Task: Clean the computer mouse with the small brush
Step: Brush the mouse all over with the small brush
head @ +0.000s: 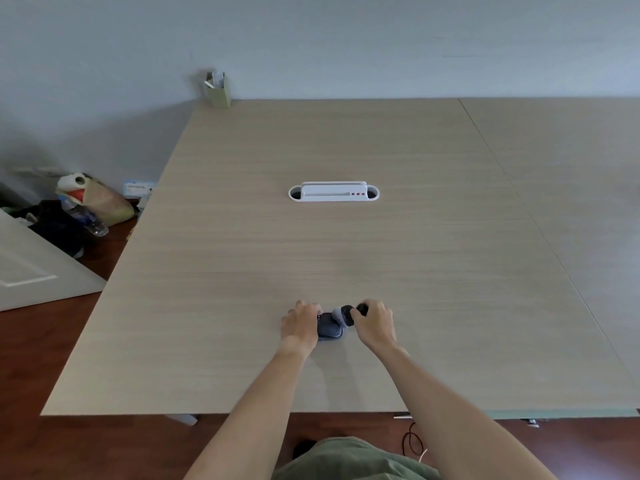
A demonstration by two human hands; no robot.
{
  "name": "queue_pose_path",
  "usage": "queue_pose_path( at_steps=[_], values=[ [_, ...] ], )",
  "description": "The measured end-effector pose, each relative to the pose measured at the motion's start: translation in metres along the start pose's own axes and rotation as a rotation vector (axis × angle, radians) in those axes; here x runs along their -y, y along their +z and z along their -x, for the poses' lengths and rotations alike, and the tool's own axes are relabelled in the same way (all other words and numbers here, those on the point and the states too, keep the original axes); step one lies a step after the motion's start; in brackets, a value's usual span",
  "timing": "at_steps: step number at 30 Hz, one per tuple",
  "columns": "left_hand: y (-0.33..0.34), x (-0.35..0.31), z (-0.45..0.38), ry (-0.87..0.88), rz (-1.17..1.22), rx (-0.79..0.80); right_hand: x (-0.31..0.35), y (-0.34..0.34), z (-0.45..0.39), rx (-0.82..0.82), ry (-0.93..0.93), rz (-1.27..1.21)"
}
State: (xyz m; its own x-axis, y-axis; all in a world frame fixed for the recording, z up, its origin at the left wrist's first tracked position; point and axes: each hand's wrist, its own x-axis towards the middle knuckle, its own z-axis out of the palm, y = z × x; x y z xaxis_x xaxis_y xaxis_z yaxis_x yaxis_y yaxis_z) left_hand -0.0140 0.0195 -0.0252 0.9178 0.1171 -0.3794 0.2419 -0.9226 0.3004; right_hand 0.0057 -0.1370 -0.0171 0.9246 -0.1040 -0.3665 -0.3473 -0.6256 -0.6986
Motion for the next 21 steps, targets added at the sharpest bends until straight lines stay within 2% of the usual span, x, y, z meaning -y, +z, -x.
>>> queue_pose_path(
  at_steps=[2,7,12,17,21],
  values=[
    [0.0014,0.0007,0.0001,0.008,-0.007,-0.014,0.0016,-0.0005,0.0018,-0.026,-0.019,-0.035],
    [0.0020,0.0014,-0.0002,0.023,0.012,-0.023,0.0009,0.0025,0.0066,0.103,-0.045,-0.040],
    [0.0003,0.0054,-0.0009,0.068,-0.004,-0.014,0.0017,0.0019,0.0058,-0.028,0.012,-0.010],
    [-0.0014,0.0097,-0.0036,0.113,-0.026,-0.016,0.0055,0.0031,0.0055,0.090,-0.045,-0.038],
    [0.0009,0.0097,-0.0055,0.111,-0.024,-0.036,0.0046,0.0017,0.0060,-0.019,0.025,0.042]
  ],
)
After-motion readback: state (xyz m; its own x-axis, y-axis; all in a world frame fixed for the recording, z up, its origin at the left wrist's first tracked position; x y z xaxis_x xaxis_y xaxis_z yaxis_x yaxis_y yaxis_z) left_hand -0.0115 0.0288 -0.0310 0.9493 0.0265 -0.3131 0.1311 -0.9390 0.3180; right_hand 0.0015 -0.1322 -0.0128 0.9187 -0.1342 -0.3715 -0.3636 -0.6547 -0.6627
